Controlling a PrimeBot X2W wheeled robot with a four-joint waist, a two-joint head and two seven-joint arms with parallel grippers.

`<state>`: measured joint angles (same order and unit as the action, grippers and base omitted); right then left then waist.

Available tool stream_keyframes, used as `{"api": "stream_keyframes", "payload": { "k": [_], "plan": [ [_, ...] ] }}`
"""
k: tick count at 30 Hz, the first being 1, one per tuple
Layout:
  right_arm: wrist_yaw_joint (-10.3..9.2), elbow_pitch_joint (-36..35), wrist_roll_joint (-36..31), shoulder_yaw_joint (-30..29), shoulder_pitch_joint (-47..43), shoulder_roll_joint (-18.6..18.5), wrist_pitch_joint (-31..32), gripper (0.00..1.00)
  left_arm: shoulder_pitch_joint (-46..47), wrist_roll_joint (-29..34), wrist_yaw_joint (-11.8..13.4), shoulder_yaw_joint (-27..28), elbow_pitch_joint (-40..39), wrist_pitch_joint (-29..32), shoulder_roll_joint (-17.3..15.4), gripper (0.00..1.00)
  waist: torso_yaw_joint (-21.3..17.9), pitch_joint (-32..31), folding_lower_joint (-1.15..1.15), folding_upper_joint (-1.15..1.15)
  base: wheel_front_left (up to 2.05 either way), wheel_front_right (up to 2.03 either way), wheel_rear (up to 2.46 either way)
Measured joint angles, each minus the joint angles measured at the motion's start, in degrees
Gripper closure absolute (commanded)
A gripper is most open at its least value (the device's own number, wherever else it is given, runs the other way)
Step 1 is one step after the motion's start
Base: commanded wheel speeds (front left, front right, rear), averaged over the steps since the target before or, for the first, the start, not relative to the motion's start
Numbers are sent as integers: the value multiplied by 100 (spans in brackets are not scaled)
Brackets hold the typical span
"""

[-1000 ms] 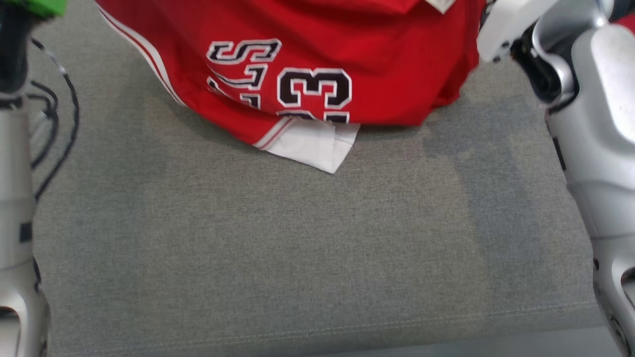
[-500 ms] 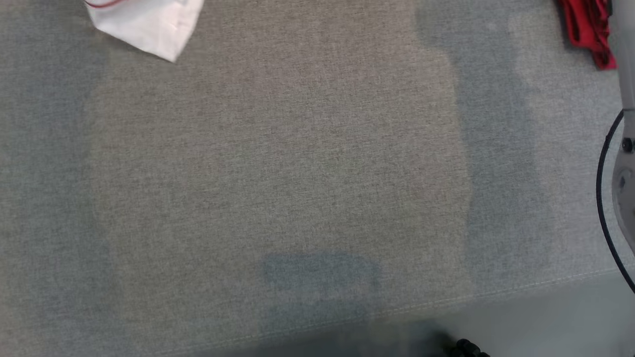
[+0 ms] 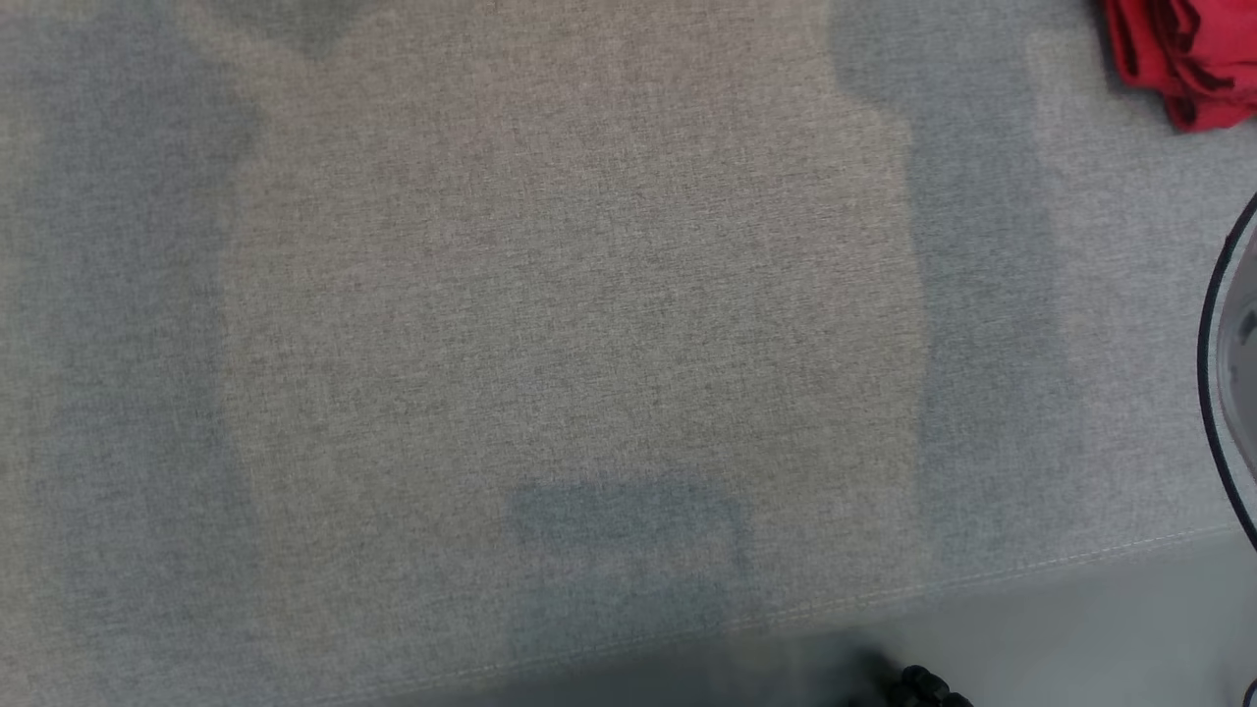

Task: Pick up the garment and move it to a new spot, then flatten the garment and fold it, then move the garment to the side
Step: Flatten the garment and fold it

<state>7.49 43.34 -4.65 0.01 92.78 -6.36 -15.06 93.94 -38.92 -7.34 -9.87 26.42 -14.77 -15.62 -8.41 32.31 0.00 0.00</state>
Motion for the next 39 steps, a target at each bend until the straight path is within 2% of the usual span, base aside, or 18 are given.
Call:
{"api": "stream_keyframes", "payload": {
  "k": [4,8,14,17,20,25,29,31,34,39],
  "plan": [
    [3,31,56,495,-554,-125,1,100,-1011,-241,-3,-240,-115,0,-82,100,117,133,0,0,0,0,0],
    [3,-63,288,1024,-922,-393,0,100,-1913,-476,-3,-419,-573,-19,-259,100,251,127,0,0,0,0,0],
    [3,-155,970,1847,-1660,-812,105,100,-3528,-846,-2,-307,-1327,-20,-386,100,390,-183,0,0,0,0,0],
    [3,-302,1566,2202,-2178,-1055,626,100,-4404,-978,130,-132,-1631,-25,-386,100,448,-438,0,0,0,0,0],
    [4,-591,2148,2317,-2780,-1359,1314,100,-5226,-1111,277,46,-1924,-25,-347,100,505,-728,0,0,0,0,0],
    [4,-1254,2703,2072,-3957,-1745,2504,100,-6458,-1172,522,301,-2396,-25,-124,100,596,-1236,0,0,0,0,0],
    [7,-1851,2691,1492,-4908,-1808,3015,100,-7286,-1096,652,377,-2670,-24,42,100,660,-1619,0,0,0,0,0],
    [7,-2118,2575,1109,-5442,-1699,3270,100,-7622,-1107,694,409,-2740,-24,197,100,691,-1794,0,0,0,0,0],
    [8,-2529,2368,530,-6211,-1337,3598,100,-8050,-960,735,402,-2763,-24,301,100,733,-2027,0,0,0,0,0],
    [7,-3319,1971,-280,-7405,-717,4180,100,-8614,-210,818,113,-2743,-24,307,100,794,-2348,0,0,0,0,0]
  ]
}}
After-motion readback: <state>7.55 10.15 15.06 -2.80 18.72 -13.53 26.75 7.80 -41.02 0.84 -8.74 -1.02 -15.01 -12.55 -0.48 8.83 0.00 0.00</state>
